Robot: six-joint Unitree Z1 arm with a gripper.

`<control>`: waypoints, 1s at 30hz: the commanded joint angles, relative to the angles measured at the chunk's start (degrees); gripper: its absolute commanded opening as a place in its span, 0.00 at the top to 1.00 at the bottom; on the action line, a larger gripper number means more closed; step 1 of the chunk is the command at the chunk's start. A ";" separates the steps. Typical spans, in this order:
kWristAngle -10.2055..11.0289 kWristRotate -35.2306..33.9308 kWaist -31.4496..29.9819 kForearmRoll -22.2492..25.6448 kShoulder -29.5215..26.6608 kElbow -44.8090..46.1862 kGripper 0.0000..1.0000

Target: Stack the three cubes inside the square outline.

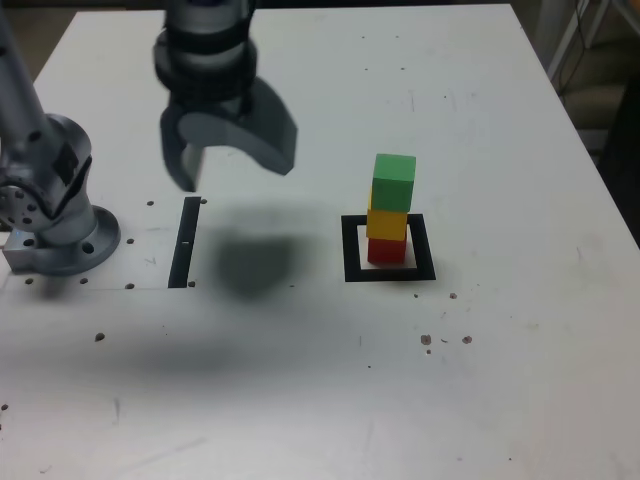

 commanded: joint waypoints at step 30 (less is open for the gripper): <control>-4.16 1.06 0.00 -11.84 -5.11 17.35 0.00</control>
